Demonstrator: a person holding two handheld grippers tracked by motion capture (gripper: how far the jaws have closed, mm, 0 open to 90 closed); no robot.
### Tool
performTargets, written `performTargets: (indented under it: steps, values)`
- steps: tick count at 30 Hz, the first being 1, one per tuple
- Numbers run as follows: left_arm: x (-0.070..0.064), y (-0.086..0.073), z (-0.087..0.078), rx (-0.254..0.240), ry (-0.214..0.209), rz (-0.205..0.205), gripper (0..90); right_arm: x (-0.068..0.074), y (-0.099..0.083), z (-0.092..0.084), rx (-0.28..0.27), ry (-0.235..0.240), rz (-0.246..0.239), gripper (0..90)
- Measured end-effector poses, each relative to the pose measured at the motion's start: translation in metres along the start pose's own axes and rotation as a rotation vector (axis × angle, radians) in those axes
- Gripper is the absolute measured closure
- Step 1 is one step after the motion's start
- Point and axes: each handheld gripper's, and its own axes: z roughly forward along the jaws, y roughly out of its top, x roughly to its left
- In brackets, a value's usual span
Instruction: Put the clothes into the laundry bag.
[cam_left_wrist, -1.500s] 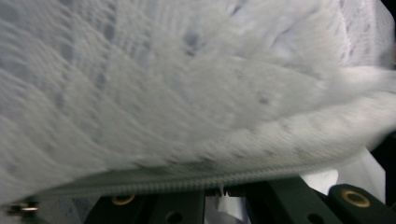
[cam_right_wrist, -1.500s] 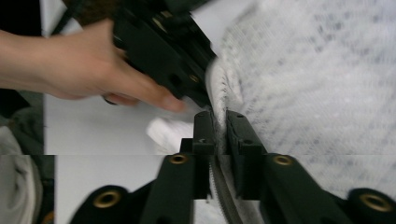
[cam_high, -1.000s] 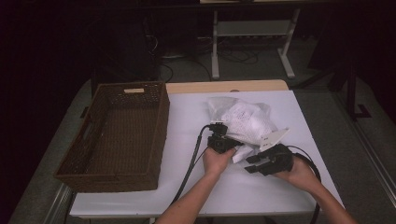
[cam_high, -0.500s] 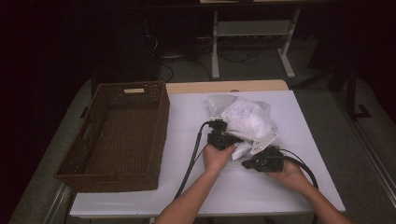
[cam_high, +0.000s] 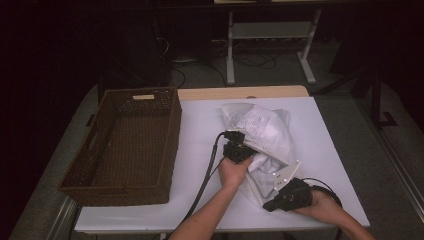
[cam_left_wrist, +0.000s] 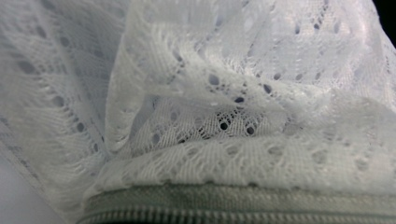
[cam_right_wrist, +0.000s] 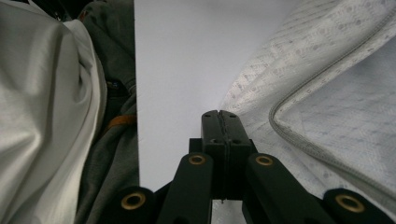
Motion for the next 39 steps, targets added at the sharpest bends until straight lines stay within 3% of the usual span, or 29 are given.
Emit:
performTargets:
  steps: [1,4,8,9,14,18,22,25,29,31,33,35,36,39]
  values:
    - [0.000,0.000,-0.001,0.014,-0.017,-0.003,87.3,-0.001,0.000,-0.001,-0.004,-0.004,0.004,88.7]
    - [-0.003,-0.003,-0.008,0.032,-0.027,0.029,80.5,-0.006,0.003,-0.014,-0.086,-0.029,0.041,79.3]
    - [-0.006,-0.009,-0.019,0.049,-0.051,0.050,73.4,-0.008,0.011,-0.029,-0.146,-0.077,0.039,73.6]
    - [-0.006,-0.011,-0.026,0.054,-0.065,0.049,67.3,-0.009,0.020,-0.046,-0.189,-0.135,0.027,69.8]
    - [-0.009,-0.016,-0.039,0.073,-0.116,0.045,58.0,-0.010,0.030,-0.066,-0.216,-0.203,0.008,66.2]
    - [-0.012,-0.021,-0.048,0.109,-0.181,0.024,44.2,-0.011,0.038,-0.082,-0.244,-0.259,0.005,61.2]
    - [-0.017,-0.024,-0.055,0.153,-0.207,0.039,33.6,-0.017,0.045,-0.089,-0.242,-0.315,-0.005,56.9]
    - [-0.018,-0.027,-0.058,0.169,-0.190,0.074,31.2,-0.025,0.049,-0.090,-0.242,-0.338,0.005,55.1]
    - [-0.014,-0.033,-0.050,0.231,-0.183,0.068,36.2,-0.037,0.059,-0.084,-0.221,-0.353,0.007,53.1]
    - [-0.012,-0.036,-0.041,0.254,-0.171,0.068,44.0,-0.045,0.064,-0.077,-0.199,-0.381,0.004,55.0]
    - [-0.012,-0.038,-0.032,0.266,-0.145,0.103,55.1,-0.050,0.066,-0.072,-0.175,-0.404,0.004,62.4]
    - [-0.012,-0.041,-0.023,0.254,-0.128,0.128,72.5,-0.056,0.067,-0.067,-0.152,-0.413,0.004,77.3]
    - [-0.011,-0.041,-0.019,0.249,-0.133,0.114,79.3,-0.059,0.067,-0.066,-0.145,-0.411,0.012,83.1]
    - [-0.010,-0.038,-0.012,0.193,-0.123,0.082,86.9,-0.059,0.066,-0.067,-0.148,-0.369,0.023,86.8]
